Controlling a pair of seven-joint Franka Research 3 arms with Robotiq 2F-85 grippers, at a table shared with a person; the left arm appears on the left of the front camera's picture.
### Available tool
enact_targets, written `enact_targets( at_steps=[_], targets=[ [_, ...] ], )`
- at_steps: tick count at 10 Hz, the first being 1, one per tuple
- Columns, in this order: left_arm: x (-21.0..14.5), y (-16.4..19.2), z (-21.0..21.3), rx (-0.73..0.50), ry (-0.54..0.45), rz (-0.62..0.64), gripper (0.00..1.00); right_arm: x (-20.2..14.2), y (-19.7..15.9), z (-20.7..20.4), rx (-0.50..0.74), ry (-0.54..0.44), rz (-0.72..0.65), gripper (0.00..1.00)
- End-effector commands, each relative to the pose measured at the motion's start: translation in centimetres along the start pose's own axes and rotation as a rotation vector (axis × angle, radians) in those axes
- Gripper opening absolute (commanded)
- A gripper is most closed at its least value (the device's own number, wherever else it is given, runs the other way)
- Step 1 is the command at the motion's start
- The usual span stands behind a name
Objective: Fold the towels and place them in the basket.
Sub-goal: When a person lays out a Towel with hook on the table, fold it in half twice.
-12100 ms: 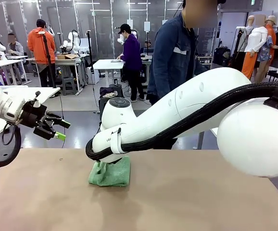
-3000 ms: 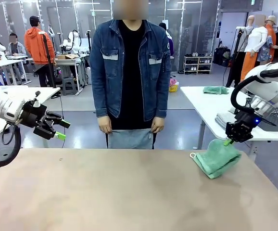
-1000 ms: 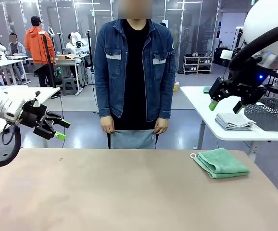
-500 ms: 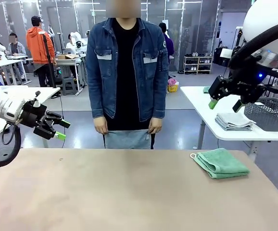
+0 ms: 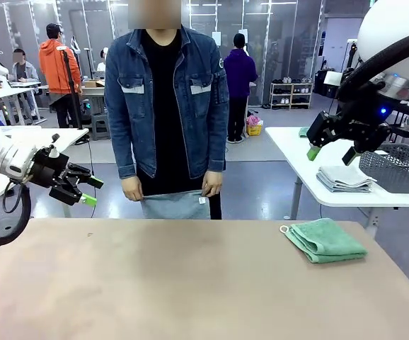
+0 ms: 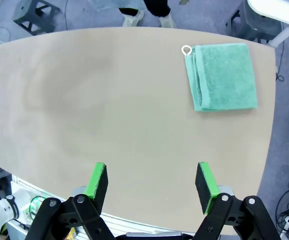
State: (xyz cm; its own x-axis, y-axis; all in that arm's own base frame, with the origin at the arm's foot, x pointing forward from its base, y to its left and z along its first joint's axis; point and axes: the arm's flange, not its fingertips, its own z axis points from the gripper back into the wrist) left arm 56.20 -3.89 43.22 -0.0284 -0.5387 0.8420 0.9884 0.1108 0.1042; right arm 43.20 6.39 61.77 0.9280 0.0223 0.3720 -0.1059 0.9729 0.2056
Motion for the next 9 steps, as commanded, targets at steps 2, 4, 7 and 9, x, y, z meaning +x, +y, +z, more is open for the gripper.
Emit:
enact_targets(
  at_steps=[2,4,7,9],
  targets=[
    [0.14,-0.16,0.01,-0.004,-0.003,-0.005,1.00,0.13,0.17,0.11,0.003,-0.006,0.000,0.88],
    [0.14,-0.16,0.01,-0.004,-0.003,-0.005,1.00,0.13,0.17,0.11,0.003,-0.006,0.000,0.88],
    [0.14,-0.16,0.01,-0.004,-0.003,-0.005,1.00,0.13,0.17,0.11,0.003,-0.006,0.000,0.88],
    [0.14,-0.16,0.01,-0.004,-0.003,-0.005,1.00,0.13,0.17,0.11,0.003,-0.006,0.000,0.88]
  ],
)
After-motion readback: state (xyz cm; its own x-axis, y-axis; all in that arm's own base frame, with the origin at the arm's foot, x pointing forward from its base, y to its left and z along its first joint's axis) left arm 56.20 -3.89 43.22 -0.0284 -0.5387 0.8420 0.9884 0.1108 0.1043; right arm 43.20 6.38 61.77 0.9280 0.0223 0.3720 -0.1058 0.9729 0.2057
